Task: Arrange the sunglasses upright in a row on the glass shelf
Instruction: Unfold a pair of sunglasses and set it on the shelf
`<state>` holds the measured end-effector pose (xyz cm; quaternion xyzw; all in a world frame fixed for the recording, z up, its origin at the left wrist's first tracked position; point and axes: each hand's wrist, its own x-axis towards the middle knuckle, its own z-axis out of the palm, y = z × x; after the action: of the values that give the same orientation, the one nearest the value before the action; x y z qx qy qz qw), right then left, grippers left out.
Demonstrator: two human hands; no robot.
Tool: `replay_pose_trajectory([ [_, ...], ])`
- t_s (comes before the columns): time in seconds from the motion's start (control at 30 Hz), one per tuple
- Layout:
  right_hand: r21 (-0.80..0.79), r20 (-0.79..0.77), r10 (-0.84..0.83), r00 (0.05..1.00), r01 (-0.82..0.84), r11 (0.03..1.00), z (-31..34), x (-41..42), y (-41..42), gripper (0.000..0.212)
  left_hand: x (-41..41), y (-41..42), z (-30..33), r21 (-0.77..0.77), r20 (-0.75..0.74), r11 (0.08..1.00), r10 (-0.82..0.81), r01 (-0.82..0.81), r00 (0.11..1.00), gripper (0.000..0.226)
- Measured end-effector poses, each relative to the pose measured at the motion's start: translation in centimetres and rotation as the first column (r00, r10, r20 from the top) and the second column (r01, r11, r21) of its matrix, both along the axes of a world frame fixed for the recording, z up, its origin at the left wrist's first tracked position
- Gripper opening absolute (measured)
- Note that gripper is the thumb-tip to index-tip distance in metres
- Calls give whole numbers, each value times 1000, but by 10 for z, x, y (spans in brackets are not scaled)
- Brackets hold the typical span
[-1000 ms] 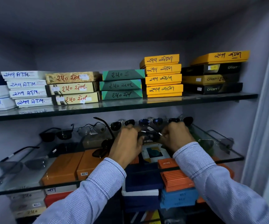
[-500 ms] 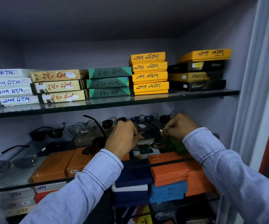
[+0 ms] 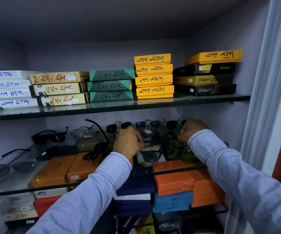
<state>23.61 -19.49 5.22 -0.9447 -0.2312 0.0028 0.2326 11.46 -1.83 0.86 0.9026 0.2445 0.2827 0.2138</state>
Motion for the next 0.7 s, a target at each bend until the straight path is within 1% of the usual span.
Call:
replay_pose_trajectory([
  [0.07, -43, -12, -11, 1000, 10, 999, 0, -1, 1, 57, 3, 1, -1, -13, -16, 1000, 8, -9, 1000, 7],
  [0.17, -85, -15, -8, 1000, 7, 996, 1, -2, 2, 63, 5, 2, 0, -15, -42, 1000, 4, -5, 999, 5],
  [0.37, -141, 52, -18, 998, 25, 990, -1, -2, 3, 62, 5, 3, 0, -4, -56, 1000, 5, -6, 998, 4],
  [0.4, -146, 69, -19, 997, 29, 989, -1, -3, 4, 58, 3, 4, 0, 6, -41, 1000, 7, -7, 999, 7],
  [0.47, -121, 114, 10, 993, 4, 993, 0, -5, 7, 40, -7, 8, 1, 28, 1, 999, 24, -24, 1000, 12],
  [0.57, 13, 202, 87, 975, -91, 996, -2, -18, 21, 13, -31, 26, 6, 33, 62, 997, 73, -76, 995, 10],
  [0.6, 54, 240, 107, 965, -124, 991, -3, -27, 28, 8, -42, 36, 9, 40, 79, 994, 100, -103, 992, 8],
  [0.7, 124, 343, 171, 924, -225, 966, -9, -55, 57, 9, -74, 68, 18, 125, 96, 972, 186, -197, 978, 8],
])
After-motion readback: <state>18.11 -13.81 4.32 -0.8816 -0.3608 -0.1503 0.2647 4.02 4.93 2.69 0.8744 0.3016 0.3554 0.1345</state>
